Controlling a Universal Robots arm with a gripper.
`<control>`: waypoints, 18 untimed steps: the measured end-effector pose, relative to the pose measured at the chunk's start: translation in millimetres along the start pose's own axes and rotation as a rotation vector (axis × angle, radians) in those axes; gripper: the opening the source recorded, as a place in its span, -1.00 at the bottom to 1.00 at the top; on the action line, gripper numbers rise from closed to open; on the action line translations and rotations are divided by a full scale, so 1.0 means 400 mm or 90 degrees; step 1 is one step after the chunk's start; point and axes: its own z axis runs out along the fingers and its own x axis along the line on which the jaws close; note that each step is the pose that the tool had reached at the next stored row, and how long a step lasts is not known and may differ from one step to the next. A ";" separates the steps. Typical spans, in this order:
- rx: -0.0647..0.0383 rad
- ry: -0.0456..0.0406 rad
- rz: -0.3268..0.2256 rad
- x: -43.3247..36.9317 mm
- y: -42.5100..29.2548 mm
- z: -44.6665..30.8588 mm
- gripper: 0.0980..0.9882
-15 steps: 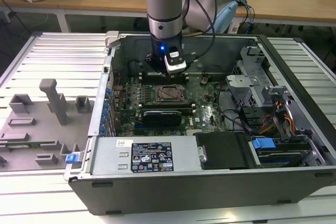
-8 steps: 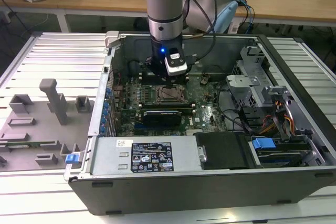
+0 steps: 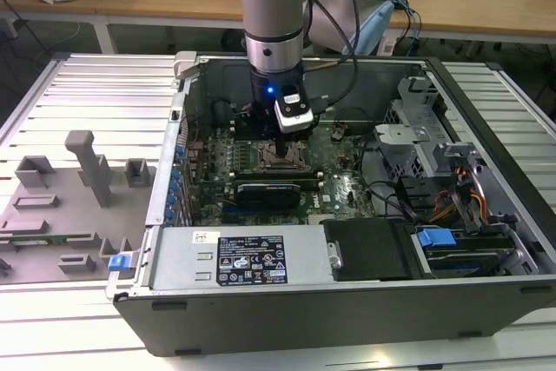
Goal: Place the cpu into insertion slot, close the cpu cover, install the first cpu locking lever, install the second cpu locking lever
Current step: 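Install the first cpu locking lever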
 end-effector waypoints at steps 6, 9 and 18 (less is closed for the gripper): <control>-0.008 0.0010 -0.067 -0.001 0.000 -0.007 -0.98; -0.009 0.0011 -0.071 -0.005 0.000 -0.038 -0.98; -0.009 0.0011 -0.072 -0.008 0.001 -0.063 -0.98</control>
